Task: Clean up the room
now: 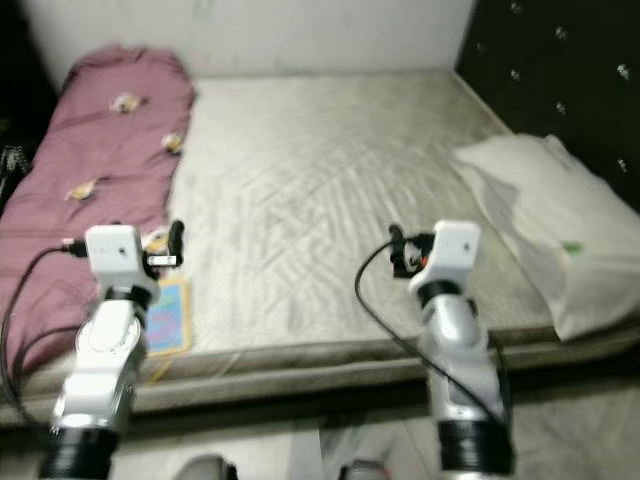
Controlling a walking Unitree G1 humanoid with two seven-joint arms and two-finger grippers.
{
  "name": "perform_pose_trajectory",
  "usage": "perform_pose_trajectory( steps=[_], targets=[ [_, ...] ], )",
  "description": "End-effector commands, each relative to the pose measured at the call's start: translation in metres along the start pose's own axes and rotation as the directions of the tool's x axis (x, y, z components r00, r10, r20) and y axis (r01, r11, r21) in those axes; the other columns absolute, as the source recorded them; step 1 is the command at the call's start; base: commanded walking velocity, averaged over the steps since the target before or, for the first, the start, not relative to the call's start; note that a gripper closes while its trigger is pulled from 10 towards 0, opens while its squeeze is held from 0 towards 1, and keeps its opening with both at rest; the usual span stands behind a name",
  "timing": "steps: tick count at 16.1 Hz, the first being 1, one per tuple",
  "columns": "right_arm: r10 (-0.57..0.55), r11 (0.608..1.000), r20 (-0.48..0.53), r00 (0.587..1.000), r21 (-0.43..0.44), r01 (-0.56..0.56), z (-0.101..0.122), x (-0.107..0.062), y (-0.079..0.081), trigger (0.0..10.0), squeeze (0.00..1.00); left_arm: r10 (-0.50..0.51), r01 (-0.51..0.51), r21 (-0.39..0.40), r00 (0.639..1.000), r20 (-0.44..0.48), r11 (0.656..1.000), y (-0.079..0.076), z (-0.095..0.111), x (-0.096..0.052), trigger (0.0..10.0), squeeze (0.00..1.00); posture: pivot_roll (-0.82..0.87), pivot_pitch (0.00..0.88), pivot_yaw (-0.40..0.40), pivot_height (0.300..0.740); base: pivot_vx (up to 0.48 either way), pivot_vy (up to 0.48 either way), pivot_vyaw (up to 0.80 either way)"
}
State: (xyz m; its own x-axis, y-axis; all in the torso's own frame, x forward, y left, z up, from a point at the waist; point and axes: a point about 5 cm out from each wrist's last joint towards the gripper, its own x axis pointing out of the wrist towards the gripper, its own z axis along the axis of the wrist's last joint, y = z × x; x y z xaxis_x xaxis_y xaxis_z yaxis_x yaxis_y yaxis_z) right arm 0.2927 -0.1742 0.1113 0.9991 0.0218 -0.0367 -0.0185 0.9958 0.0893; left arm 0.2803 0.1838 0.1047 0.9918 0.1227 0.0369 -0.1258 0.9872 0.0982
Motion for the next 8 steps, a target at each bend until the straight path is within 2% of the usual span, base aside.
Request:
perform_pose_trajectory(
  steps=[1,8],
  targets=[
    [0.012,1.000,0.015,1.000,-0.011,-0.012,0.0050,0.0008,0.0003,10.0,0.00,-0.027,0.027,-0.011,0.999,0.036,1.000,-0.0013,0.0077,0.0015,10.0,0.00,-0.03,0.000,-0.005,0.740,0.285,0.000,0.00],
    [0.012,1.000,0.012,1.000,-0.017,-0.012,0.0043,0.0006,0.0004,10.0,0.00,-0.053,0.054,-0.021,0.997,0.047,0.998,-0.0018,0.0097,-0.0009,10.0,0.00,-0.03,0.000,-0.005,0.740,0.350,0.000,0.00]
  ],
)
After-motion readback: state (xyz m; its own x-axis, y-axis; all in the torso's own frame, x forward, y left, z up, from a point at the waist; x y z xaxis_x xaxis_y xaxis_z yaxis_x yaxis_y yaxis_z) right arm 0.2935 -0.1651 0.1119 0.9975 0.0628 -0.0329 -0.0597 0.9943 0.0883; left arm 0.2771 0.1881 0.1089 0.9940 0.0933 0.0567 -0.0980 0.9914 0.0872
